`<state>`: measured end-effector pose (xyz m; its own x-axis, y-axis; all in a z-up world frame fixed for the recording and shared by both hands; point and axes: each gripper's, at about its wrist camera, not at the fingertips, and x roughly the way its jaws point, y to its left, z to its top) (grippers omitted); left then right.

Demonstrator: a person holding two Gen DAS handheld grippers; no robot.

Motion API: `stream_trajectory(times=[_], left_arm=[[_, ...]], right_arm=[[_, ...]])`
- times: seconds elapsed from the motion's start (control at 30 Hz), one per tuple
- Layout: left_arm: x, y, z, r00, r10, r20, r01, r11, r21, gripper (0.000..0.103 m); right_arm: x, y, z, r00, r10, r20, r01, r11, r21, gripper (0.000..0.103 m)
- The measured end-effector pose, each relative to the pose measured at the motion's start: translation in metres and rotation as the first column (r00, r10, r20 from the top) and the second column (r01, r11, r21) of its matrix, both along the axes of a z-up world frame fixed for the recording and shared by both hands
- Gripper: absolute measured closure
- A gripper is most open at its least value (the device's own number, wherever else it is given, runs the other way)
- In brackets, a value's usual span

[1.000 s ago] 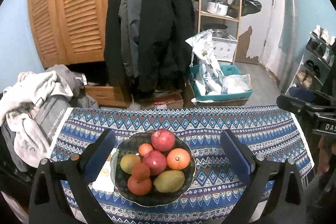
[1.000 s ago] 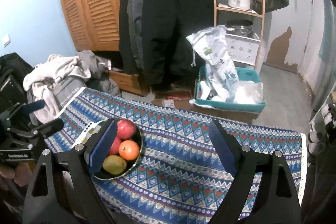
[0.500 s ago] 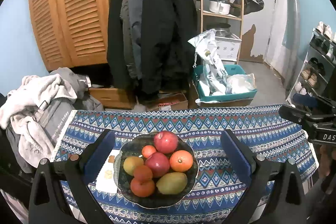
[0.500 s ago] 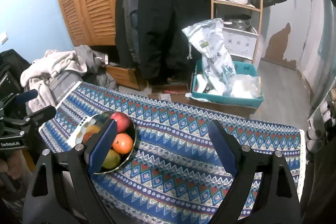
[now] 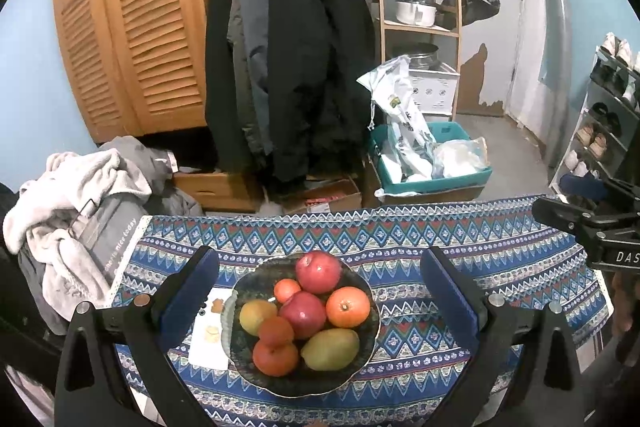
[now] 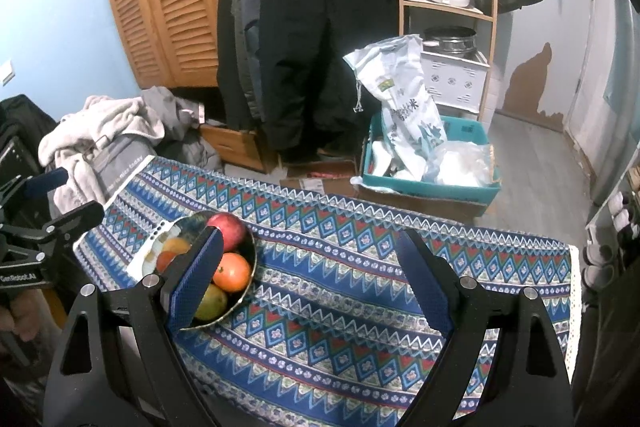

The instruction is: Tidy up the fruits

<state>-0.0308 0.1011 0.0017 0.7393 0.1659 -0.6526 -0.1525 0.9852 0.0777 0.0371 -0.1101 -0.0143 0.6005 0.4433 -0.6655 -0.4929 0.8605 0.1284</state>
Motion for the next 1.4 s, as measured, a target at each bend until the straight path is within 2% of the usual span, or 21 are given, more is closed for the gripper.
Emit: stream_trajectory(times=[0.6,1.4], left_arm=[[-0.0008,-0.0013,0.0009,1.000,0.008,0.002,-0.008,1.000,0.006,0.001],[-0.0017,-0.0042,-0.0002,1.000,-0.014,-0.011,0.014,1.000,-0.022,0.001]], right_arm=[[0.0000,-0.0030,-0.0005,1.000,0.000,0.001,0.000,1.000,-0.001,0.015],[-0.0003,-0.0025,-0.0002,1.000,0.001,0.000,-0.001,1.000,-0.003,0.015]])
